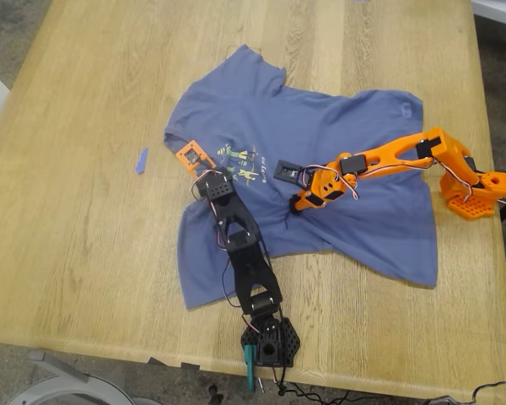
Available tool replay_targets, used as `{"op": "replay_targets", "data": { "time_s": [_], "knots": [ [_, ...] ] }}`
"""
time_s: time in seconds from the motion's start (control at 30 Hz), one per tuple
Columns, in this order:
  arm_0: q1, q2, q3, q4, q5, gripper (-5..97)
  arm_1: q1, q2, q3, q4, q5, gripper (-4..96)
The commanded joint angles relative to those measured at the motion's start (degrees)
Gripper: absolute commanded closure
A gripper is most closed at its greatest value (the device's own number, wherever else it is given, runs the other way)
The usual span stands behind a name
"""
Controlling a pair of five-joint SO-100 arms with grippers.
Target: Fold a T-shirt
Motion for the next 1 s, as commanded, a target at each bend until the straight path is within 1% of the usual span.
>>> {"op": "replay_targets", "data": {
  "time_s": [0.0,0.3,0.77,0.97],
  "knots": [
    [2.0,12.9,-5.7,1.8,0.4,92,2.7,1.0,-2.5,-0.5,-0.5,91.2],
    [5.3,19.8,-5.7,6.8,0.6,91,5.5,1.0,-5.5,-1.2,-0.7,91.2],
    [13.0,25.1,-5.4,8.9,0.8,91,7.4,0.9,-10.6,-1.1,-1.2,91.2],
    [15.7,28.6,-4.2,10.2,1.0,91,8.7,0.2,-15.6,1.4,-1.4,91.2]
  ]
}}
